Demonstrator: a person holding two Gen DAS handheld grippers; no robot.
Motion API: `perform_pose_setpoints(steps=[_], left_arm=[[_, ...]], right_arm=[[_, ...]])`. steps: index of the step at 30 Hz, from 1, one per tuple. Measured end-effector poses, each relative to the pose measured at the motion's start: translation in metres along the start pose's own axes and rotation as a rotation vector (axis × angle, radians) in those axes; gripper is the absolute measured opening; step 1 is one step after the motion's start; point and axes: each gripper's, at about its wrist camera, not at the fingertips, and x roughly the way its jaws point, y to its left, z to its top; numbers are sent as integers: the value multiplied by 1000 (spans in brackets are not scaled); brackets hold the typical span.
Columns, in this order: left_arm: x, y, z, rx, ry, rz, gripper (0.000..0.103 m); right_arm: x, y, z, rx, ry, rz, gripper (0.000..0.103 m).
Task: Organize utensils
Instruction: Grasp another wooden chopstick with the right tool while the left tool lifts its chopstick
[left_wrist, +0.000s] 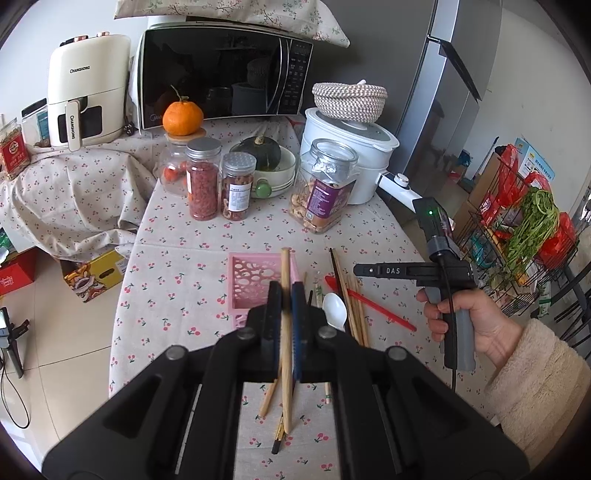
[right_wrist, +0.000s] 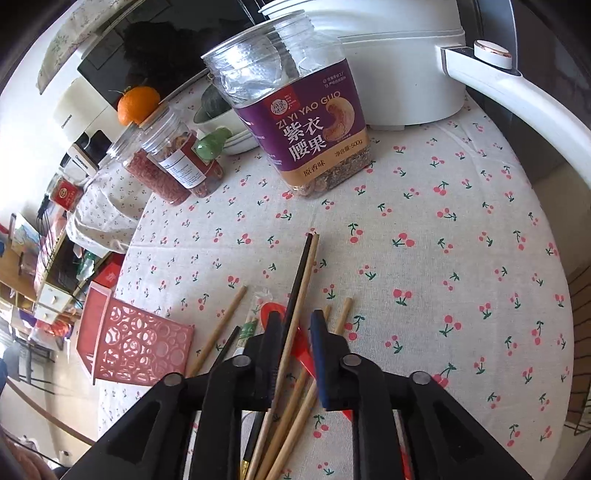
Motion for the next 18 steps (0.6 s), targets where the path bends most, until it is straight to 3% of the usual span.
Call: perform_pose_setpoints(steps=[2,5,8,10,14,18], left_arm=[[-1,0,-1,3,0,4,6],[-1,4,-1,3,-2,6,6],[1,8,0,-7,2,3,6],[2,9,0,-9,4,2,6],[2,11,0,-11,6,-1,6],[3,12,0,-16,8,-1,6]], right_arm=[[6,-3,2,7,-7,-8,31],[20,-5,7,6,1,-44,31],[32,-3,9,6,13,-24,28],[40,0,12,-5,26,-105,22],[46,2,15,-4,37,-170,15],[52,16,20,-70,71,-251,15]])
